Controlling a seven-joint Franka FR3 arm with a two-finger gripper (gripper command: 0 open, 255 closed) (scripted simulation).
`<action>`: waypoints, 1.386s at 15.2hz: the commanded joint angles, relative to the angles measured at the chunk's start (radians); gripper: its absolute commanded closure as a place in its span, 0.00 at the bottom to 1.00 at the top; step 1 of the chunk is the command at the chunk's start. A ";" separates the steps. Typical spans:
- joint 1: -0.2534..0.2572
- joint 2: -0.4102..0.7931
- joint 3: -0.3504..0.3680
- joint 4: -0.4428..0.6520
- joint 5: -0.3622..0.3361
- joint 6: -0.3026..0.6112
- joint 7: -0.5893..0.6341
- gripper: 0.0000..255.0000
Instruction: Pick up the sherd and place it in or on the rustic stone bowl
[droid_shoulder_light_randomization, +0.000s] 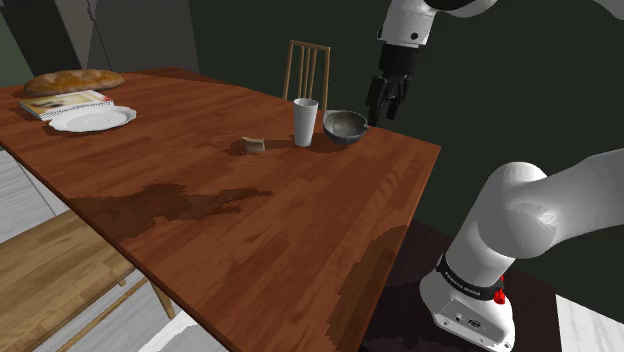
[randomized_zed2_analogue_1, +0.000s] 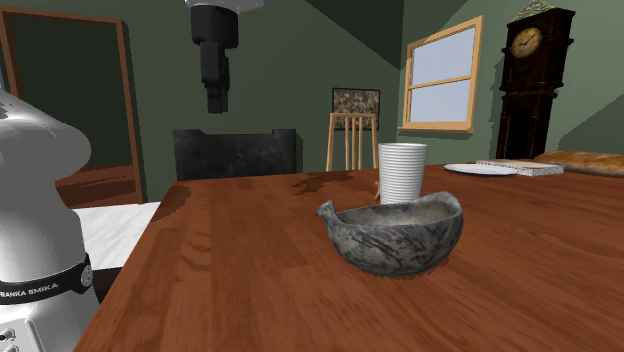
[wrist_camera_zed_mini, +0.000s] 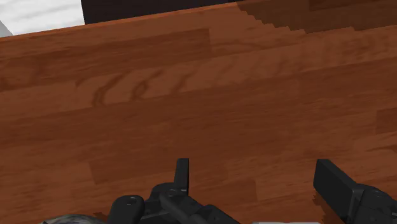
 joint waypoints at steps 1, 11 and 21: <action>0.000 0.000 0.000 0.000 0.000 0.000 0.000 0.00; 0.037 0.380 0.010 0.142 0.023 0.249 -0.026 0.00; 0.062 0.767 0.024 0.413 0.043 0.375 -0.052 0.00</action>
